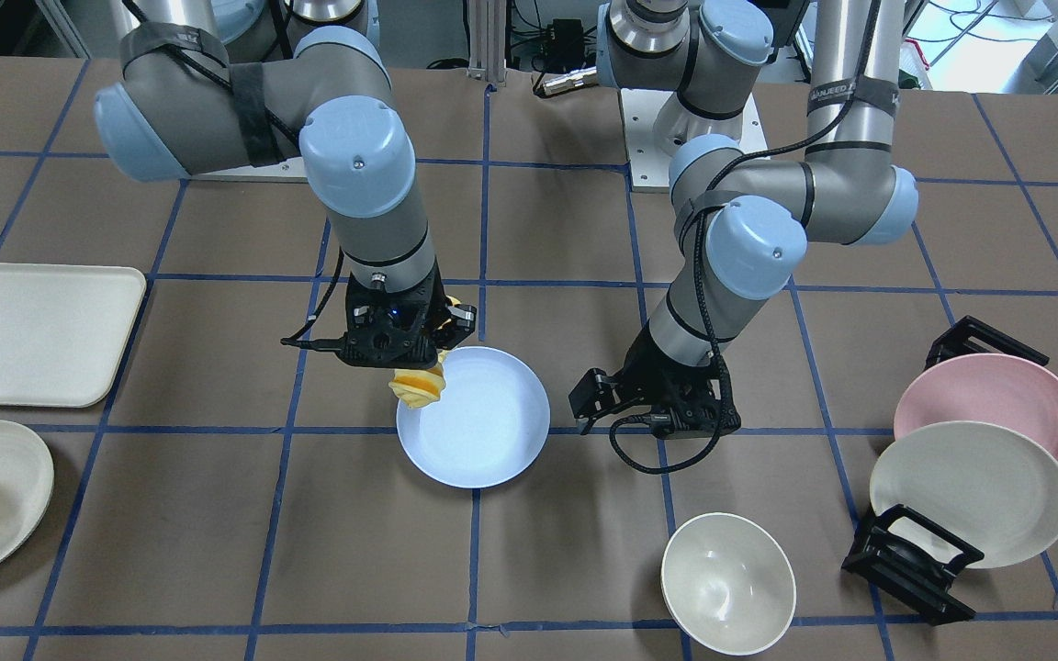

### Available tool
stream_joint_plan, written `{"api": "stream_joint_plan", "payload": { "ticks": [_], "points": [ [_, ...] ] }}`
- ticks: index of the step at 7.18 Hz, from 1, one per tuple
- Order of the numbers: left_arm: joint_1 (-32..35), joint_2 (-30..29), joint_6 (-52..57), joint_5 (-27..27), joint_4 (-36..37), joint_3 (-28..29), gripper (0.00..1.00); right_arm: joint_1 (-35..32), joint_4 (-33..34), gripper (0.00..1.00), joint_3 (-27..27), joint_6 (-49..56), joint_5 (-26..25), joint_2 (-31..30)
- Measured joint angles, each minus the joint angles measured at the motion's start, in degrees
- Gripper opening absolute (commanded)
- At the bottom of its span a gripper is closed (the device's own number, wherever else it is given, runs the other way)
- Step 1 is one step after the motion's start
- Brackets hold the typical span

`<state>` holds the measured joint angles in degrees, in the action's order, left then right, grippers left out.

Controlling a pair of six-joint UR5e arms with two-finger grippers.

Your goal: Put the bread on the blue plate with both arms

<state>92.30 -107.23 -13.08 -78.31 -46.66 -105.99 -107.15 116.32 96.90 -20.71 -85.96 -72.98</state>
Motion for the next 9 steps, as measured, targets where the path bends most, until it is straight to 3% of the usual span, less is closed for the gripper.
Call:
{"api": "stream_joint_plan", "payload": {
  "ticks": [5, 7, 8, 9],
  "points": [
    [0.1, 11.6, 4.9, -6.9, -30.7, 13.2, 1.0, -2.7, 5.3, 0.0, -1.1, 0.7, 1.3, 8.1],
    [0.2, 15.4, 5.4, -9.5, -38.9, 16.8, 1.0, -3.1, 7.0, 0.2, -1.1, 0.4, 2.0, 9.8],
    [0.3, 16.9, 5.5, -11.0, -41.2, 17.6, 1.0, -3.1, 7.3, 0.46, -1.0, 0.2, 2.1, 10.3],
    [0.5, 17.9, 5.5, -13.1, -42.2, 17.9, 1.0, -3.2, 7.4, 0.79, -1.0, 0.3, 2.1, 10.9]
  ]
}}
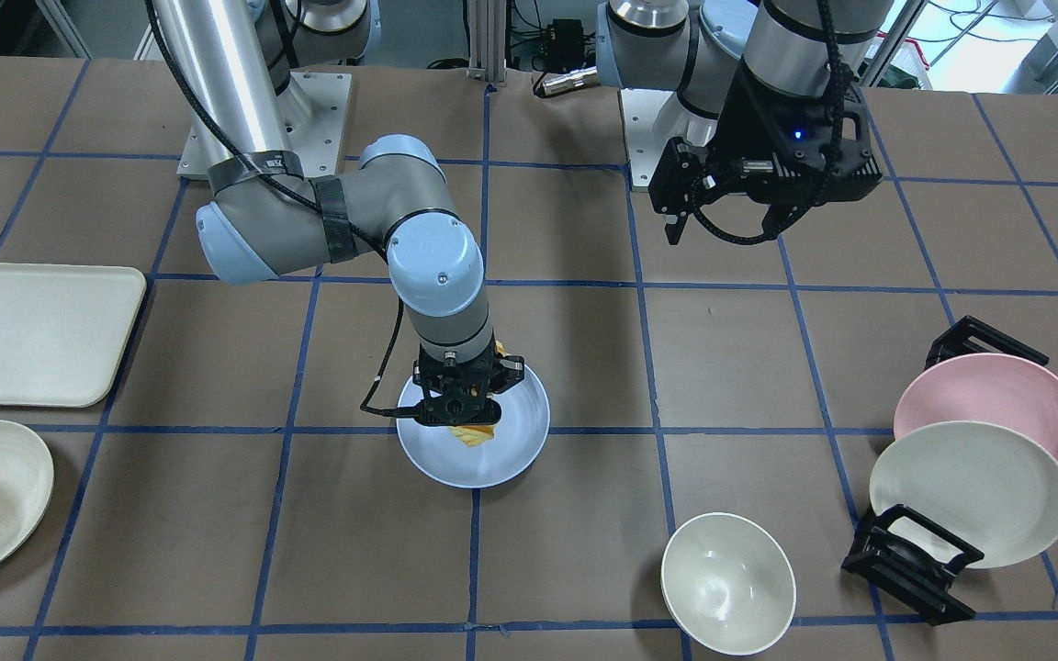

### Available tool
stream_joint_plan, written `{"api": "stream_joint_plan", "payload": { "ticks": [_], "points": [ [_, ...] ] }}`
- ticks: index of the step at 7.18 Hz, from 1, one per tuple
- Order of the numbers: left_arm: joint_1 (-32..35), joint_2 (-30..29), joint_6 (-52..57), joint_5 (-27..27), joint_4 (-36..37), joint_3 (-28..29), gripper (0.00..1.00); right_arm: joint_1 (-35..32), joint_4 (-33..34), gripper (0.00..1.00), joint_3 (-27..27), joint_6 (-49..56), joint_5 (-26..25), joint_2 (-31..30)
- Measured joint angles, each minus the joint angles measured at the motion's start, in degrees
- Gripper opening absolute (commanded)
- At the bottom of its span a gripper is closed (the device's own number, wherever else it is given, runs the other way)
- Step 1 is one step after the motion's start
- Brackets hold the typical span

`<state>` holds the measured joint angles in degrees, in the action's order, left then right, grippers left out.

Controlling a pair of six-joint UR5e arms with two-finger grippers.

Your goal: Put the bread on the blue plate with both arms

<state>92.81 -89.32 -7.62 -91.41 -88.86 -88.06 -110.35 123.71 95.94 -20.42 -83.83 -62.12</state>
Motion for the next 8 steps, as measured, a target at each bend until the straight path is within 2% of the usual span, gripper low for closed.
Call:
{"api": "stream_joint_plan", "payload": {
  "ticks": [1, 5, 6, 8],
  "points": [
    [0.2, 0.8, -0.2, -1.2, -0.3, 0.2, 1.0, -0.2, 0.1, 1.0, 0.0, 0.3, 0.0, 0.5],
    [0.2, 1.0, -0.4, -0.8, -0.2, 0.0, 1.0, -0.4, 0.5, 1.0, -0.5, 0.6, -0.1, 0.1],
    [0.2, 1.0, -0.3, -0.7, -0.2, -0.2, 1.0, 0.2, -0.4, 1.0, -0.8, 0.9, -0.3, -1.5],
    [0.4, 1.0, -0.3, -0.7, -0.2, -0.5, 1.0, 5.7, -7.4, 1.0, -1.2, 2.7, -0.7, -8.6]
  ]
}}
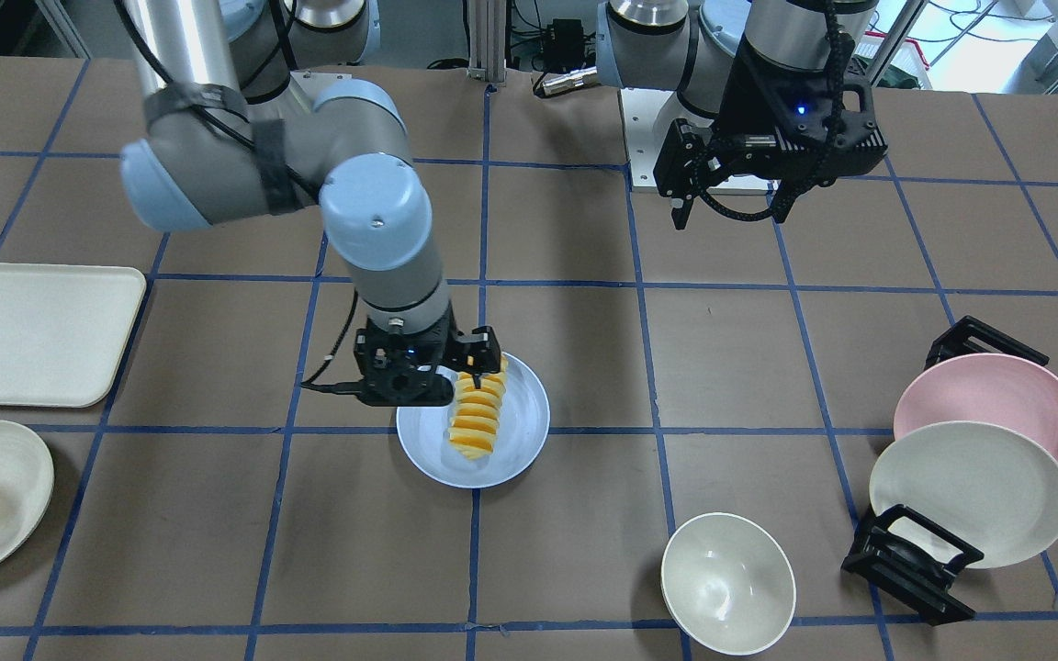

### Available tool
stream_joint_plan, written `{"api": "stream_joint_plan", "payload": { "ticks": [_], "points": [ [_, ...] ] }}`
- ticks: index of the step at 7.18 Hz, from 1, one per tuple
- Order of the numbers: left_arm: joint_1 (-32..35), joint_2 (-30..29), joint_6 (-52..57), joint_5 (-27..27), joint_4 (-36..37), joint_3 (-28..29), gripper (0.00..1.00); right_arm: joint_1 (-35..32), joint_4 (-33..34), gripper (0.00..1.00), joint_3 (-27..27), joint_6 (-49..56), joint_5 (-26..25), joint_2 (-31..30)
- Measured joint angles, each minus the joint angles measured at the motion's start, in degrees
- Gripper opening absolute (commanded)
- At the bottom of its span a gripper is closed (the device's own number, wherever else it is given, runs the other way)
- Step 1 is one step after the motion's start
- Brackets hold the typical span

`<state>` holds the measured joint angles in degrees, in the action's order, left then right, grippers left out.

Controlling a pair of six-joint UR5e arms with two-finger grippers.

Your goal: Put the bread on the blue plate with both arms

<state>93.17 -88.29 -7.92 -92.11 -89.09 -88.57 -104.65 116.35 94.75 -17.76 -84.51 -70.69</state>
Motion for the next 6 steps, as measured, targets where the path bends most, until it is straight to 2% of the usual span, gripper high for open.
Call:
{"api": "stream_joint_plan", "payload": {
  "ticks": [3, 6],
  "points": [
    [0.1, -0.1, 0.1, 0.0, 0.0, -0.1, 1.0, 10.0, -11.4, 1.0, 0.2, 3.6, -0.4, -10.1],
    [0.1, 0.0, 0.2, -0.1, 0.0, -0.1, 1.0, 12.5, -19.7, 1.0, -0.8, 4.4, -2.5, -17.5]
  ]
}}
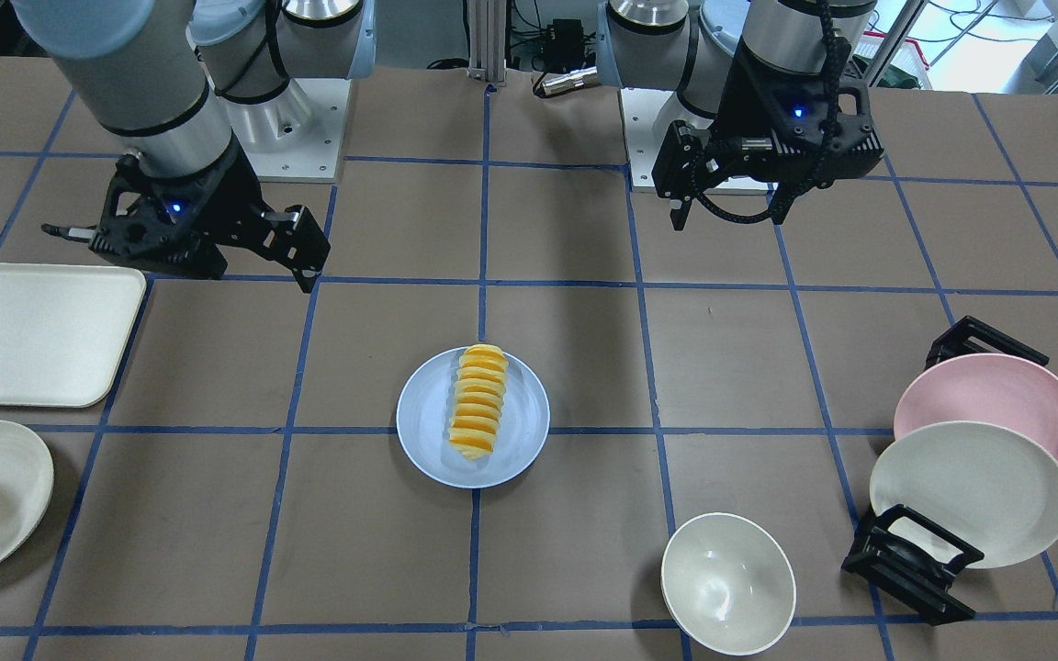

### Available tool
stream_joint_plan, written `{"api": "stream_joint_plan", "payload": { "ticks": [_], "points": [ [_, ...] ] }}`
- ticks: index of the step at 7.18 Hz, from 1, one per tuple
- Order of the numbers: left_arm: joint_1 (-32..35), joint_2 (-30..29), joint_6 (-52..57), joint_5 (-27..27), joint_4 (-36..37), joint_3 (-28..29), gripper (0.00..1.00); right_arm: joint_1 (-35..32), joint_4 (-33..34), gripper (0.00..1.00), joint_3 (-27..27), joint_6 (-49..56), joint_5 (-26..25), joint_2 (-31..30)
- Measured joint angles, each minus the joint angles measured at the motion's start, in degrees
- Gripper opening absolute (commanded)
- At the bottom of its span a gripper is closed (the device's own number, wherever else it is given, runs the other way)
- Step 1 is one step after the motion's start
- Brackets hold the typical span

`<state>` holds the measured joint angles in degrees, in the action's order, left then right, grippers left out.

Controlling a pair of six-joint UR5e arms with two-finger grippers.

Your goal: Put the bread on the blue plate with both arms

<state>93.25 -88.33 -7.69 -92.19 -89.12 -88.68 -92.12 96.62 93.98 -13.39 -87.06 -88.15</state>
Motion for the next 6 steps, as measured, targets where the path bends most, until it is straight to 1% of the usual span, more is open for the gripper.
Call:
{"api": "stream_joint_plan", "payload": {
  "ticks": [2, 6],
  "points": [
    [0.0, -0.1, 0.0, 0.0, 0.0, 0.0, 1.0, 0.0, -4.7, 1.0, -2.0, 0.0, -1.4, -1.6],
    [0.1, -0.7, 1.0, -0.2, 0.0, 0.9, 1.0, 0.2, -6.2, 1.0, -2.4, 1.2, -1.7, -2.3]
  ]
}}
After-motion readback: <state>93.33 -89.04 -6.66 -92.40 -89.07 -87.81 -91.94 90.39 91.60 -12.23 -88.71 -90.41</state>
